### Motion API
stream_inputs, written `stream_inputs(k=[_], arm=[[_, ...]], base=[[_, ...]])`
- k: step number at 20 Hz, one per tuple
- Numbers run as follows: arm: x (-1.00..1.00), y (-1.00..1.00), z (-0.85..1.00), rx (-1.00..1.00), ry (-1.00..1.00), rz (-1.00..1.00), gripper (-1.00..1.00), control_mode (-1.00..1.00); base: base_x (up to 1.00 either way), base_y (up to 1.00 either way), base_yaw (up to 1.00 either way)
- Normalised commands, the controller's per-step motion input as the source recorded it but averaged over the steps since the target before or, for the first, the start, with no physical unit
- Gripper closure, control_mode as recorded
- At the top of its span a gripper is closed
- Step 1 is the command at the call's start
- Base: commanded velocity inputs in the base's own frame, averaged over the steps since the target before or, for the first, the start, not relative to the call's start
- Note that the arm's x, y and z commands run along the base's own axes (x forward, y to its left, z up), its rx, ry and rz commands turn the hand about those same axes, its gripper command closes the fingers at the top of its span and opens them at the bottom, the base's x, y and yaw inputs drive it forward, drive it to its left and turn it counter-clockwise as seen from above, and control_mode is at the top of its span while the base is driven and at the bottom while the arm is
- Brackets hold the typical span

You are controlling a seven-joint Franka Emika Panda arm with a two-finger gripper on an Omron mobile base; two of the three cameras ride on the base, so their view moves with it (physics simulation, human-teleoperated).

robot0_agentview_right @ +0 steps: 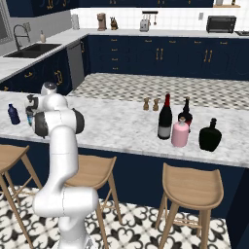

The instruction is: Move the plastic bottles in the middle to the plastics group, and the glass bottles in the middle to the glass group.

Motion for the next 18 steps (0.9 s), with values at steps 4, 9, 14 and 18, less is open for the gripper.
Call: stream_inputs(k=[4,9,14,18], arm=[[-0.29,-0.57,0.27,0.04,0.00,-0.02,-1.00,-1.00],[-0.51,-0.91,0.47,0.14,0.00,-0.09,-1.00,-1.00],[-0.57,-1.00,0.33,0.15,-0.01,-0.12,-1.00,-1.00],[-0.51,-1.00,0.21,0.08,0.00,-0.13,-1.00,-1.00]], base=[[0.00,0.00,0.00],[0.00,0.00,0.00],[0.00,0.00,0.00],[0.00,0.00,0.00]])
